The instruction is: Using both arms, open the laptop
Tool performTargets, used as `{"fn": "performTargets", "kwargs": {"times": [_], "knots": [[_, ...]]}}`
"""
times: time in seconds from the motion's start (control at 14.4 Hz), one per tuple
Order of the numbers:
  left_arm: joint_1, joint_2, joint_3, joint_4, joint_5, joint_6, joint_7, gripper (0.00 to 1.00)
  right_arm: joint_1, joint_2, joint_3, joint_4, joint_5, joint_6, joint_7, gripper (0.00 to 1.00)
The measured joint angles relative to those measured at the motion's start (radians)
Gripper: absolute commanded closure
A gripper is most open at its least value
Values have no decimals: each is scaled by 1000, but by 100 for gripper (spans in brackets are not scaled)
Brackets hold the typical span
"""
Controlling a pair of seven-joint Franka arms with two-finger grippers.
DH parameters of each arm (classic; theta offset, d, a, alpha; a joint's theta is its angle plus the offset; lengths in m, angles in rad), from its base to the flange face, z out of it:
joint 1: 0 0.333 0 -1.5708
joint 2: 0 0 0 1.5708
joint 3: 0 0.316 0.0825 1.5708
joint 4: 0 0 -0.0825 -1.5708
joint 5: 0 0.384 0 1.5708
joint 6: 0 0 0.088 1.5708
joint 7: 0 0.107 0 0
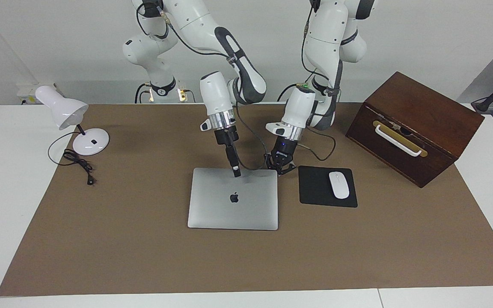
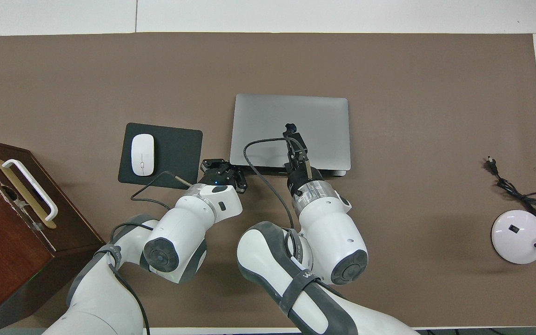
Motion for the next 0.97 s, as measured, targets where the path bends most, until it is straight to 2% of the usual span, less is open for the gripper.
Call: {"fn": "performTargets", "kwargs": {"times": [0.28, 0.97], "knots": [[0, 1, 0, 0, 0, 1, 0, 100, 38, 0, 3, 0, 57, 1, -2, 0], [0, 5, -1, 4, 0, 4, 0, 100, 32, 6, -2, -12, 59, 1, -10, 0]]}}
